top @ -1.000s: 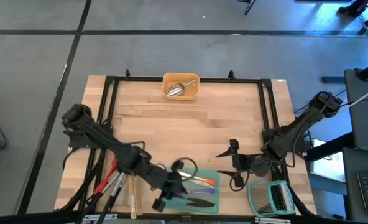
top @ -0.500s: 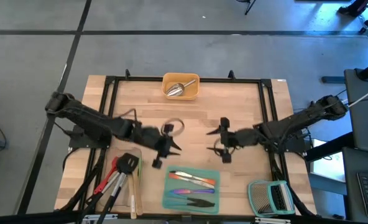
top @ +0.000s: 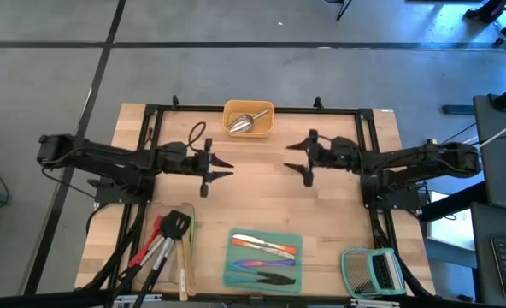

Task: Pick & Place Kitchen Items
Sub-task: Return to Home Position

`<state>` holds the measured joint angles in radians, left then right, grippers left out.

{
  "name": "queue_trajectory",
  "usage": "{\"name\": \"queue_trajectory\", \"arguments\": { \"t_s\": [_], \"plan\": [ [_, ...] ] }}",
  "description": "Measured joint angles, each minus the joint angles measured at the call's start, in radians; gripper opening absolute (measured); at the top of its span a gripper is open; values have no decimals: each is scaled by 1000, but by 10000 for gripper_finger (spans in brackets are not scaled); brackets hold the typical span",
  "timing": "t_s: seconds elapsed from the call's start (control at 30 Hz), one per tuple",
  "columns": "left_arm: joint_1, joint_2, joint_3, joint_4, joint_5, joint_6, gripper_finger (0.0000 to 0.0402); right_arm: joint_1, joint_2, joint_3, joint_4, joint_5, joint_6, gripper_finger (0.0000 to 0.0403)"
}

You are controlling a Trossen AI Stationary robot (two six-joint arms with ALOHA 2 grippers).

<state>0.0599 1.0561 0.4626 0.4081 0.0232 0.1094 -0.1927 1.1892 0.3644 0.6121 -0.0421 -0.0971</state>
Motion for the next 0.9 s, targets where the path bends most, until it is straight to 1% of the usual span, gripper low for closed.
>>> {"name": "queue_trajectory", "arguments": {
  "t_s": [0.13, 0.2, 0.27, 0.33, 0.4, 0.47, 0.57, 0.63, 0.77, 0.9],
  "plan": [
    [23, -22, -50, -5, 4, -48, 86, -89, 0, -32, 8, -39, 0, 286],
    [22, -39, -86, -2, 4, -70, 86, -132, 0, -46, 4, -83, 0, 286],
    [24, -61, -121, 39, 2, -84, 86, -177, -1, -57, 7, -140, 1, 287],
    [33, -90, -154, 98, -2, -83, 86, -219, -18, -71, 5, -166, 13, 287],
    [45, -115, -183, 147, -3, -77, 86, -253, -52, -87, 4, -168, 39, 287],
    [68, -145, -202, 160, -3, -73, 86, -274, -107, -108, 0, -168, 62, 287],
    [104, -179, -220, 160, -4, -71, 86, -279, -221, -135, -71, -165, 84, 287],
    [124, -193, -228, 157, 4, -70, 86, -263, -306, -143, -170, -135, 93, 287],
    [154, -198, -230, 161, 45, -47, 86, -184, -475, -144, -375, -3, 117, 287],
    [177, -197, -230, 164, 67, -37, 86, -55, -577, -144, -435, 128, 141, 287]
  ]
}}
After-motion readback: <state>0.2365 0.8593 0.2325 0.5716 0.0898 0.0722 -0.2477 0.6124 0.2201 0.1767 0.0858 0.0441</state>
